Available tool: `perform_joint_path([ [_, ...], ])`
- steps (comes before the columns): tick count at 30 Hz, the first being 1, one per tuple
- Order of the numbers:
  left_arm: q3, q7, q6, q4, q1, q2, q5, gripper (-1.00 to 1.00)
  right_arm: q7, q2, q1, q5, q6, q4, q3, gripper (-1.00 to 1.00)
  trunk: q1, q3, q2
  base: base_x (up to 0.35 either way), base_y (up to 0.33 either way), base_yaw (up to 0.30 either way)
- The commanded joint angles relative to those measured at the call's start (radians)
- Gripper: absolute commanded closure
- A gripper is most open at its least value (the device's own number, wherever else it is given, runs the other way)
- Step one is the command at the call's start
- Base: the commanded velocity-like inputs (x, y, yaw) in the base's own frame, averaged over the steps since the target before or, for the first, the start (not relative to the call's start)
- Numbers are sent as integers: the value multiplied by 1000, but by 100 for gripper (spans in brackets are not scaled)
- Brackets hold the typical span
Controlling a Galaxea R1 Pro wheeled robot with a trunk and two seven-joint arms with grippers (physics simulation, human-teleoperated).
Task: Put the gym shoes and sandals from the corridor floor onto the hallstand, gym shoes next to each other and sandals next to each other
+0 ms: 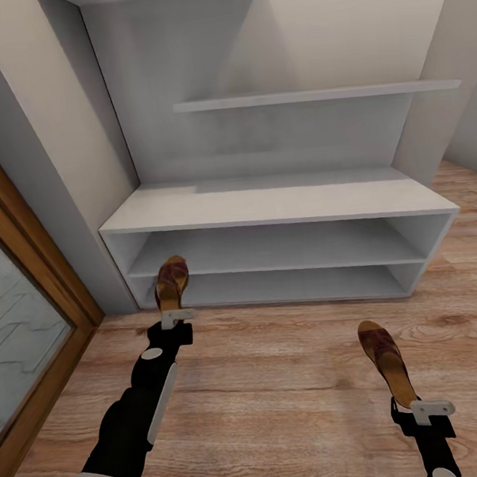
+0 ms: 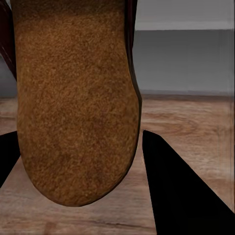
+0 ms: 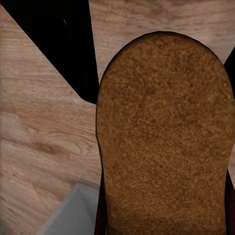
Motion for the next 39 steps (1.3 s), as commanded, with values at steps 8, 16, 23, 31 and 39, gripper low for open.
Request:
perform_joint_path([
  [8,-14,-1,3,2,0,6,-6,100,1,0,0,-3,-1,0,0,100,0,0,0,0,0,0],
  [16,22,-2,3,2,0,8,-3,100,1,-9,0,-4,-1,1,0,100,0,0,0,21,0,0],
  [23,37,-3,3,-19,0,7,-1,100,1,-13,0,-4,-1,1,0,100,0,0,0,9,0,0],
  [31,38,-3,4,-84,0,6,0,100,1,-14,0,-4,-1,1,0,100,0,0,0,1,0,0],
  [39,40,-3,6,-86,0,6,0,100,1,-14,0,-4,-1,1,0,100,0,0,0,0,0,0],
])
